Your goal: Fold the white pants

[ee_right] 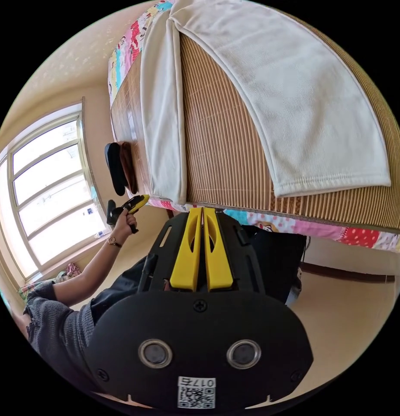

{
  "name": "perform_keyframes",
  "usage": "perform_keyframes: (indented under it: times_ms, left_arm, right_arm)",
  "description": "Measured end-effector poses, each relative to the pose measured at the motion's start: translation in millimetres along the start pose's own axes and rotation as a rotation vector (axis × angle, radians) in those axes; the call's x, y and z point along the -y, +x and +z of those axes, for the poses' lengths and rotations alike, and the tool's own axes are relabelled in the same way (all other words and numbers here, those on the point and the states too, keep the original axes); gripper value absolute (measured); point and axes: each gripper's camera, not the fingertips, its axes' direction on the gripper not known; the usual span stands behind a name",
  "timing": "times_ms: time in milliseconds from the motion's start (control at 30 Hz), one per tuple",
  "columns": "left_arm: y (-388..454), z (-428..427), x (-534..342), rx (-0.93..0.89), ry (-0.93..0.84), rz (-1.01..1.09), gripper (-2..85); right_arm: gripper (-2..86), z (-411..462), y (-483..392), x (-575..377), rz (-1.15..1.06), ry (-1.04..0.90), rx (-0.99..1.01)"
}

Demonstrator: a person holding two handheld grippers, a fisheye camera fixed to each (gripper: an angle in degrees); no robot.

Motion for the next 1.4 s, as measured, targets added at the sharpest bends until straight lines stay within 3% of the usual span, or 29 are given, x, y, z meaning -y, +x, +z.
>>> perform_keyframes:
  times_ms: [67, 167, 300, 467, 533, 633, 733, 867, 967, 1067, 1167, 1300, 1400]
  left_arm:
    - [6.0, -3.0, -7.2, -0.048, 0.086, -0.021, 5.0]
    - [59.0, 1.1, -23.2, -0.003, 0.173, 0.189, 5.8]
    - [162.8, 65.6, -49.5, 0.089, -0.007, 0.638, 7.5]
    - [220.4, 153.8, -70.1, 0.362, -0.194, 0.819, 9.9]
    - [232.6, 173.5, -79.2, 0.484, -0.18, 0.853, 9.3]
    - [246.9, 187.8, -90.2, 0.554, -0.195, 0.847, 3.6]
    - [253.6, 192.6, -108.2, 0.37, -0.244, 0.856, 2.5]
    - [281.7, 210.9, -154.0, 0.424, -0.218, 0.916, 2.9]
    - [298.4, 222.1, -164.3, 0.291, -0.279, 0.89, 3.1]
    - [309.9, 245.0, -162.7, 0.388, -0.401, 0.835, 3.8]
    - [302.9, 263.7, -169.3, 0.465, -0.476, 0.806, 5.2]
    - [280.4, 255.3, -177.1, 0.355, -0.471, 0.695, 5.1]
    - [267.4, 247.7, -181.5, 0.347, -0.465, 0.627, 5.1]
  right_arm:
    - [0.4, -13.9, 16.2, -14.8, 0.028, 0.028, -0.038]
    - [0.4, -32.0, 44.9, -29.9, 0.102, 0.072, -0.109]
    - [0.5, -48.5, 82.6, -44.4, 0.222, 0.116, -0.139]
    - [0.7, -59.6, 124.7, -69.0, 0.322, 0.167, -0.001]
    - [0.8, -55.3, 136.4, -79.4, 0.338, 0.172, 0.053]
    - [1.0, -47.3, 146.6, -93.0, 0.331, 0.141, 0.05]
    - [1.6, -48.0, 145.4, -103.8, 0.288, 0.149, -0.032]
    - [4.6, -62.5, 141.5, -104.1, 0.282, 0.168, -0.222]
    - [9.4, -80.6, 134.7, -90.8, 0.269, 0.191, -0.377]
    - [12.4, -94.0, 135.0, -73.3, 0.252, 0.199, -0.487]
    - [13.4, -93.5, 143.4, -55.3, 0.192, 0.157, -0.463]
    - [12.4, -68.9, 165.0, -44.4, 0.225, -0.003, -0.485]
    - [8.0, -67.7, 164.5, -60.1, 0.209, 0.014, -0.499]
